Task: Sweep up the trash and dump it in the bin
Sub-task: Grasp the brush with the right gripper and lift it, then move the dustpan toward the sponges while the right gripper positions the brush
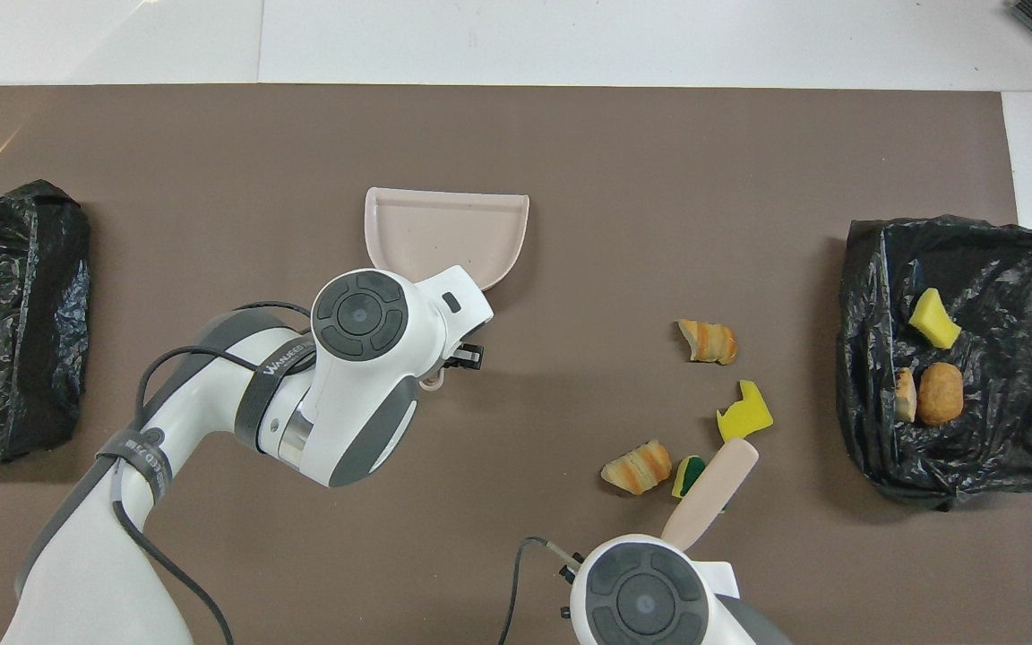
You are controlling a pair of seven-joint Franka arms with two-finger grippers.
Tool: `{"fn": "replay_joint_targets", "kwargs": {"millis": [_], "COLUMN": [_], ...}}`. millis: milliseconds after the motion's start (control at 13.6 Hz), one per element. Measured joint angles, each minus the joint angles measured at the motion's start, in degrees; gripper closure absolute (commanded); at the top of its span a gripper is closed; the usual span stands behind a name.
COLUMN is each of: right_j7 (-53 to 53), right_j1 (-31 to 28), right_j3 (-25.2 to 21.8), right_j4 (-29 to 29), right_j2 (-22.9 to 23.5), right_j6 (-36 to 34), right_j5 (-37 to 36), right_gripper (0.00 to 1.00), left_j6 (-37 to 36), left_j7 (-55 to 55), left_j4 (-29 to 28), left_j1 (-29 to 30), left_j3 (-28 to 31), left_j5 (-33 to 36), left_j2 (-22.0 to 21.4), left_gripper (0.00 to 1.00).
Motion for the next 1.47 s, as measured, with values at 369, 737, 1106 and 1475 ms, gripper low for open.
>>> {"fn": "replay_joint_targets", "kwargs": {"millis": [369, 737, 1106, 1475], "right_j7": [9.5, 17.2, 16.4, 9.9], "right_j1": [-1.6, 1.0, 1.5, -0.8], "right_j3": [0.1, 0.4, 0.7, 0.3], "right_j4": [-3.7, -5.8, -8.2, -1.3], "right_j2": [1.3, 5.1, 9.7, 14.9], "right_j6": [8.8, 17.8, 28.8, 31.7], "right_j5": [2.5, 4.8, 4.9, 4.7], "right_gripper": [1.0, 1.0, 1.0, 1.0], "left_j6": [0.0, -5.5, -21.0, -29.3], "left_j7": [4.4, 21.5, 38.9, 52.4], "left_j4": [0.0, 3.9, 9.7, 5.9], "left_j1": [0.4, 5.3, 10.8, 13.1], "left_j3": [0.4, 1.3, 1.7, 1.8], "left_j5": [0.0, 0.0, 0.0, 0.2], "left_j2": [0.0, -0.5, -6.2, -10.2], "left_gripper": [1.0, 1.0, 1.0, 1.0]}}
